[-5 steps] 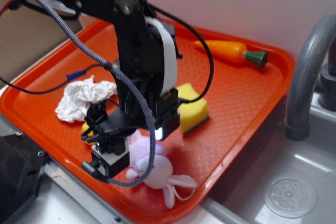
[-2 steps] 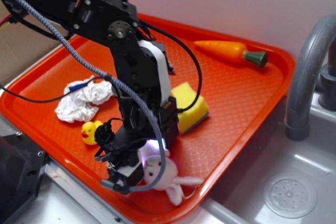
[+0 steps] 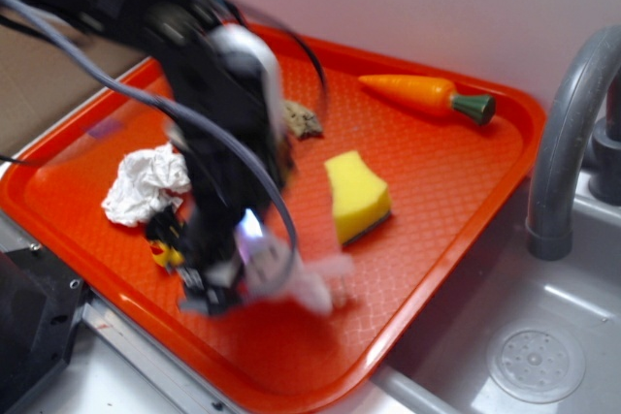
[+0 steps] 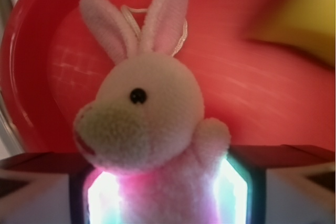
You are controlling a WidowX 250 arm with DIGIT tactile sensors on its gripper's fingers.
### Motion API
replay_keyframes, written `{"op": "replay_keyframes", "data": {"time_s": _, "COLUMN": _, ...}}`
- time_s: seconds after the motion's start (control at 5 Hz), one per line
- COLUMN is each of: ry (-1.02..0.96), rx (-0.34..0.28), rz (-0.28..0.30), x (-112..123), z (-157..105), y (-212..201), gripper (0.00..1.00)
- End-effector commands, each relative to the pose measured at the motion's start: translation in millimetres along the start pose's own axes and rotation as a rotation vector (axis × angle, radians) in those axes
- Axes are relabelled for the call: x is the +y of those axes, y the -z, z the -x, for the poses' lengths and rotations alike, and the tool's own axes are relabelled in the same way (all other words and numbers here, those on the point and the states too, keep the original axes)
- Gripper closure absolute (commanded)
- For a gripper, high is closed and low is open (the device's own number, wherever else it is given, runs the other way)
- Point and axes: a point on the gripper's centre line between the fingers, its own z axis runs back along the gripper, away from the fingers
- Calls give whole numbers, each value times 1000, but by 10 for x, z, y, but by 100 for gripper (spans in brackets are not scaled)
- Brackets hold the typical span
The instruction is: Grab the pink bunny.
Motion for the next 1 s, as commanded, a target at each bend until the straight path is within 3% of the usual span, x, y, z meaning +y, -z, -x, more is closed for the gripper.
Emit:
{"op": "replay_keyframes", "data": {"time_s": 0.0, "ry": -500, "rx": -79, "rz": -62, "x": 87, "z": 176, "y": -1024, "gripper": 100}}
{"op": "replay_keyframes", "data": {"time_s": 0.4, "ry": -999, "rx": -76, "rz": -29, "x": 294, "z": 333, "y": -1566, "gripper": 100}}
{"op": "replay_keyframes", "data": {"time_s": 0.6, "ry": -1251, "rx": -111, "rz": -40, "x": 345, "z": 455, "y": -1758, "gripper": 100}}
{"op": "replay_keyframes", "data": {"time_s": 0.8, "ry": -1366, "rx": -211, "rz": -2, "x": 402, "z": 534, "y": -1774, "gripper": 100}}
